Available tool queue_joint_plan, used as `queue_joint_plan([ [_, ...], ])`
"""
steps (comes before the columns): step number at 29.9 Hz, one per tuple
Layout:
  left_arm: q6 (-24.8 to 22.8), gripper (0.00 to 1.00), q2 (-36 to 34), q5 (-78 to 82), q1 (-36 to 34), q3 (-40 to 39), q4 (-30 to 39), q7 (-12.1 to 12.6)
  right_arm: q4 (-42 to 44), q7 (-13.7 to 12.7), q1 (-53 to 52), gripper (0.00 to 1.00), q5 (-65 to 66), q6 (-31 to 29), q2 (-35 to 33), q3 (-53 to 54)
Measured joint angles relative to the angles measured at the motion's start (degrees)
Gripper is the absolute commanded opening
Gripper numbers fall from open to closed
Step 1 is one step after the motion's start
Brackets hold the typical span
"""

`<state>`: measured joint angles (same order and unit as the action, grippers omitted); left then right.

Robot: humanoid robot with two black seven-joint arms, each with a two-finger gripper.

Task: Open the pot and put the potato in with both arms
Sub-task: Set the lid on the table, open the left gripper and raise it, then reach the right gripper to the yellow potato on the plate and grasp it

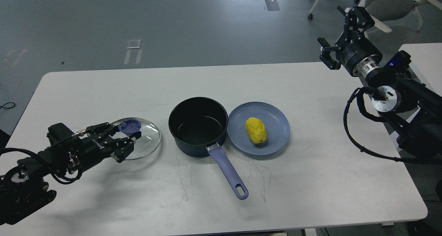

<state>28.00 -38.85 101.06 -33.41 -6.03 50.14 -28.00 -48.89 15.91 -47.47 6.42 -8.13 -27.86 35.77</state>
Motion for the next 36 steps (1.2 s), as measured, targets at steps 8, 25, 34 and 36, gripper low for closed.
queue_joint_plan([
  [8,0.05,0.98,1.48,-0.07,0.54,0.02,-2.20,-0.01,-0.07,0.00,-0.06,1.00,0.05,0.02,0.02,0.00],
  [25,-0.01,0.98,-4.95,-15.94,-3.71,-0.50,7.98,0.00,0.01,-0.10,0.09,1.00,0.35,-0.18,0.00,0.00],
  [34,-9.23,0.98,-5.50,-51.26,-12.23,-6.27,13.92,0.01,-1.40,0.30,-0.71,1.00,1.29,-0.32,-0.06,-1.85],
  [36,-15.36,0.98,-5.00,-61.20,-15.33,-7.05,13.64,0.07,-2.72,0.43,-0.77,1.00,2.58,-0.57,-0.39,-1.97],
])
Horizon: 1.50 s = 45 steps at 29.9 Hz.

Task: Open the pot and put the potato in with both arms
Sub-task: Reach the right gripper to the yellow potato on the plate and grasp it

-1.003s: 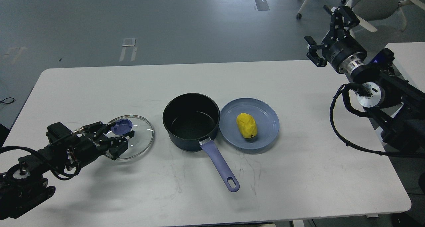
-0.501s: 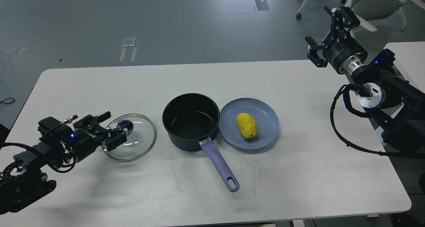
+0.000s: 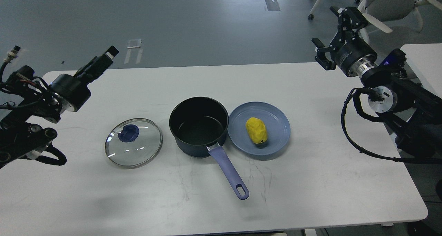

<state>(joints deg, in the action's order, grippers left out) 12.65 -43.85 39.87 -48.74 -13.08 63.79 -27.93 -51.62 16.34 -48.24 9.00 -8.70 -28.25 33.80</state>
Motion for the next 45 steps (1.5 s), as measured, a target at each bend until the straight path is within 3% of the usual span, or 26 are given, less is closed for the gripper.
queue_joint_plan([
  [4,-8.35,0.98,1.49,-14.56,-5.99,-2.72,-0.30,4.91,-2.22,0.63,0.00,1.00,4.37,-0.35,-1.06,-0.13],
  [9,-18.11,0.98,5.98,-26.15,-6.80,-11.28,-0.02,12.12,-4.70,2.07,-0.50,1.00,15.08,-0.56,-1.60,-4.13],
  [13,-20.30,0.98,9.11,-30.91,-4.39,-15.03,0.02,17.45,-7.49,2.68,-3.03,1.00,29.18,-0.56,-5.00,-11.31],
  [16,-20.55,0.98,10.67,-31.68,-3.04,-16.15,0.09,19.41,-9.41,2.89,-5.30,0.97,41.94,-0.20,-7.29,-17.93],
  [22,-20.60,0.98,11.23,-31.72,-1.08,-16.51,0.11,19.54,-10.04,3.53,-7.93,0.98,56.70,1.26,-8.59,-26.76],
  [30,-20.26,0.98,10.60,-31.04,0.33,-16.56,0.30,18.77,-9.49,3.32,-12.77,1.00,59.93,1.36,-3.13,-39.35],
  [35,-20.09,0.98,10.42,-29.99,0.88,-16.48,0.37,16.67,-6.43,3.26,-15.57,1.00,60.15,1.21,1.64,-48.71],
  [45,-20.07,0.98,10.07,-29.49,1.79,-16.49,0.54,14.59,-3.43,3.09,-16.03,1.00,60.17,0.88,3.14,-51.52],
])
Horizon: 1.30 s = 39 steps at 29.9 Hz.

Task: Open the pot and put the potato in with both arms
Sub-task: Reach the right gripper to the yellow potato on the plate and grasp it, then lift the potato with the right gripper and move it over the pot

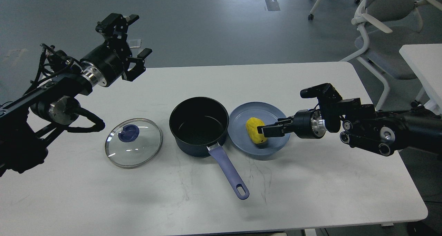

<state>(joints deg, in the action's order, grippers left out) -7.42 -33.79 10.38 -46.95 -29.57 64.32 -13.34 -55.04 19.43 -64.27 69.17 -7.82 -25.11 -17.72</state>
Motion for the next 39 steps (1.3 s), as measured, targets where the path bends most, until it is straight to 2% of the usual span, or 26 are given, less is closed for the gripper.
queue_joint_plan([
  [9,0.00,0.98,-1.16,0.00,0.03,0.01,0.00,-0.70,3.36,-0.06,-0.06,0.99,-0.08,0.31,4.37,-0.03],
  [12,-0.01,0.98,-1.59,0.00,0.09,0.04,0.09,-0.71,5.15,-0.09,-0.06,0.95,-0.09,0.34,6.30,-0.36],
  [16,-0.02,0.98,-1.77,0.68,0.10,0.04,0.48,-0.82,6.51,-0.05,-0.06,0.75,-0.10,0.34,7.58,-1.89],
  [18,-0.02,0.98,-1.77,2.30,0.10,0.05,0.69,-1.52,6.63,-0.01,-0.07,0.61,-0.10,0.33,7.72,-2.52],
  [19,-0.01,0.98,-1.77,3.03,0.14,0.04,0.85,-2.05,6.67,0.00,-0.09,0.49,-0.10,0.34,7.72,-2.72],
  [20,0.00,0.98,-1.77,3.67,0.22,0.04,1.02,-2.59,6.70,0.00,-0.13,0.49,-0.09,0.34,7.72,-2.97],
  [22,0.02,0.98,-1.74,4.24,0.33,0.04,1.13,-3.12,6.71,0.00,-0.20,0.32,-0.06,0.34,7.72,-3.38],
  [25,0.07,0.98,-1.68,4.46,0.36,0.04,1.21,-3.38,6.79,0.12,-0.39,0.18,-0.02,0.57,7.72,-3.65],
  [34,0.14,0.98,-1.63,4.53,0.83,0.04,1.25,-3.50,6.90,0.44,-2.50,0.17,0.00,3.29,7.23,-3.74],
  [39,0.14,0.98,-1.63,4.51,0.88,-0.07,1.30,-3.52,6.32,0.61,-7.51,0.17,-0.29,7.28,6.14,-3.17],
])
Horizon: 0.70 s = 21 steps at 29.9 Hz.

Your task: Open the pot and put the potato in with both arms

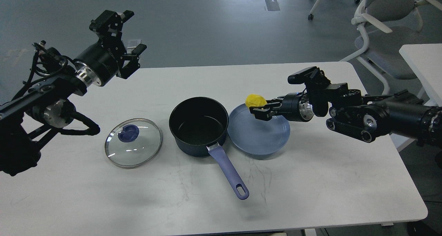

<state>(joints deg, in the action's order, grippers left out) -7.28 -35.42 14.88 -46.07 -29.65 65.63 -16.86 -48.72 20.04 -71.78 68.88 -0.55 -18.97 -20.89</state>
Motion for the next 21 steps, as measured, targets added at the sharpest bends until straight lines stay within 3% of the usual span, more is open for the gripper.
queue_joint_plan([
  [9,0.01,0.98,0.06,-0.11,0.03,-0.28,0.04,0.01,-1.01,4.80,-5.05,0.20,-0.70,3.63,7.37,0.07],
  [12,0.00,0.98,-0.07,-0.12,0.03,-0.90,0.03,0.05,-0.77,5.54,-4.67,0.43,-0.83,3.65,9.56,-0.45],
  [13,-0.01,0.98,-0.08,-0.12,0.03,-1.04,0.03,0.05,-0.73,5.70,-4.22,0.72,-0.83,3.64,10.10,-0.65],
  [14,-0.01,0.98,-0.08,-0.11,0.03,-1.09,0.03,0.09,-0.65,5.78,-3.78,0.89,-0.84,3.64,10.47,-0.79],
  [15,-0.01,0.98,-0.08,-0.12,0.03,-1.15,0.03,0.12,-0.51,5.83,-3.20,1.00,-0.86,3.64,10.75,-0.87],
  [21,-0.01,0.98,-0.02,-0.19,0.03,-1.28,0.02,0.15,-0.29,5.41,-0.75,1.00,-3.52,3.85,10.74,0.08],
])
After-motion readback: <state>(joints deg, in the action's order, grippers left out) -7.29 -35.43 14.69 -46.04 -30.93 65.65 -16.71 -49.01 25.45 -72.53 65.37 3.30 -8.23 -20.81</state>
